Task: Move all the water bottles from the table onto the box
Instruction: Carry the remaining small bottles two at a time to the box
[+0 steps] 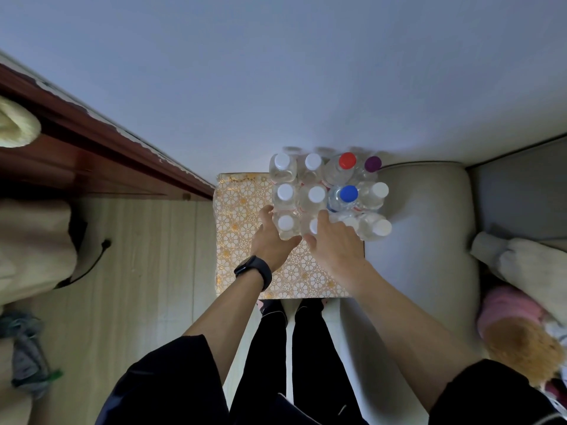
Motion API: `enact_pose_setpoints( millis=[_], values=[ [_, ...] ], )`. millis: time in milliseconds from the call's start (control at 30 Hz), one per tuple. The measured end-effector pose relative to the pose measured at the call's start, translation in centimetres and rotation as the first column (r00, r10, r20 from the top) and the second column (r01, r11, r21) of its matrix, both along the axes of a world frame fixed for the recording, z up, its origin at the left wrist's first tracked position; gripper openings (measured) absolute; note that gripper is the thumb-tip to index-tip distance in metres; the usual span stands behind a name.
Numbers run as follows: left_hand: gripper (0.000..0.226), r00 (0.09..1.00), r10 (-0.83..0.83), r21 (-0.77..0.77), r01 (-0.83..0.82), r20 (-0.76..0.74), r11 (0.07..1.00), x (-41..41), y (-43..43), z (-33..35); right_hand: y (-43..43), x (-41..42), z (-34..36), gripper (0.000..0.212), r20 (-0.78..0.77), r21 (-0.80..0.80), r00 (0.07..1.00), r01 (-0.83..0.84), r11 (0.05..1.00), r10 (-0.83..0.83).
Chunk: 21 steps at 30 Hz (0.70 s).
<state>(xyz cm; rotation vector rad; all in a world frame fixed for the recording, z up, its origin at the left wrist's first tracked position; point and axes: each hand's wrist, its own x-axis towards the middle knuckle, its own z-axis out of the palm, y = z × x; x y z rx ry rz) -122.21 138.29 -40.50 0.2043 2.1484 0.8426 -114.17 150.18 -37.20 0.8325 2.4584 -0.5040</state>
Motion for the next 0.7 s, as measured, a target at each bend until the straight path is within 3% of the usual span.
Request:
enact_pose_setpoints(
  millis=[233, 433, 500, 633, 700],
  values=[
    [0.084, 0.998, -0.02, 0.029, 0.018, 0.06, 0.999, -0.3, -0.5, -0.8, 0.4, 0.3, -0.5, 0.038, 0.002, -0.064, 1.0, -0.022, 0.998, 0.022],
    [0.076, 0.998, -0.044, -0.006, 0.044, 0.049, 0.999, -0.5, -0.6, -0.8, 0.4, 0.1, -0.8, 0.04, 0.022, -0.093, 1.0, -0.014, 0.996, 0.016],
    [0.078, 0.997, -0.059, -0.022, 0.06, 0.044, 0.998, -0.6, -0.5, -0.7, 0.2, 0.1, -0.7, 0.047, 0.012, -0.113, 1.0, 0.022, 0.993, -0.021],
    [0.093, 0.995, -0.089, -0.055, 0.092, 0.054, 0.994, -0.6, -0.6, 0.7, -0.9, 0.9, 0.5, 0.085, 0.0, -0.17, 0.994, 0.106, 0.98, -0.108],
    [0.093, 0.989, -0.138, -0.08, 0.141, 0.052, 0.987, -0.6, -0.8, 2.5, -1.6, 1.7, 2.3, 0.089, -0.011, -0.173, 0.989, 0.145, 0.974, -0.149]
  ],
)
